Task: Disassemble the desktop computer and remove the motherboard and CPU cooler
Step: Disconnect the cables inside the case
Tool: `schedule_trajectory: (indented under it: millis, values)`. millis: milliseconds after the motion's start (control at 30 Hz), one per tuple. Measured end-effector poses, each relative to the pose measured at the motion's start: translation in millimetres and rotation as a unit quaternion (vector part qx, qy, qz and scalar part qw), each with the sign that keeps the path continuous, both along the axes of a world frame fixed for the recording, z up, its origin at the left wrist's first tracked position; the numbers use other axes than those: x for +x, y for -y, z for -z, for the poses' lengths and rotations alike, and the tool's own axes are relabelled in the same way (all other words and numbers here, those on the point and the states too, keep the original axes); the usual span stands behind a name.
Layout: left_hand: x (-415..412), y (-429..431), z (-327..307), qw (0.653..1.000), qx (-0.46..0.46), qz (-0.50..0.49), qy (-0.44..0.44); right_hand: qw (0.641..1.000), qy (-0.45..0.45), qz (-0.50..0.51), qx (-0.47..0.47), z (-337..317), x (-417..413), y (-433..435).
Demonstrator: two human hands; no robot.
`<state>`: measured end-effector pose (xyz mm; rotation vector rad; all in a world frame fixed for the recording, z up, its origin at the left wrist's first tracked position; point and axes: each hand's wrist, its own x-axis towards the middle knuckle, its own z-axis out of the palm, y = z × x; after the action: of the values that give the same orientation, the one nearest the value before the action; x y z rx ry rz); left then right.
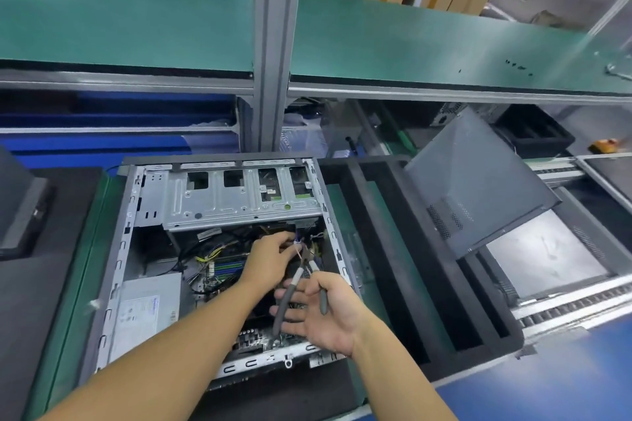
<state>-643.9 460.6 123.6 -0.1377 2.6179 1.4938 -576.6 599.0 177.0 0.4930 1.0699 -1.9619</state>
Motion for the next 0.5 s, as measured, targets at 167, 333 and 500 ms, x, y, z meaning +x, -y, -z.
schedule_trajectory:
  millis: [167, 333, 500]
  values:
    - [0.3, 4.4, 3.3, 1.0, 0.004, 0.018, -0.003, 1.0, 0.001, -0.005, 0.026, -6.3, -2.3, -1.7]
    - [1.9, 3.4, 4.7, 0.999, 0.032, 0.004, 0.019, 0.993, -0.026, -0.056, 0.099, -16.5, -6.4, -2.9]
    - [4.4, 1.4, 2.0, 0.997, 0.072, -0.005, 0.032, 0.979, -0.061, -0.082, 0.179, -22.1, -8.8, -11.0]
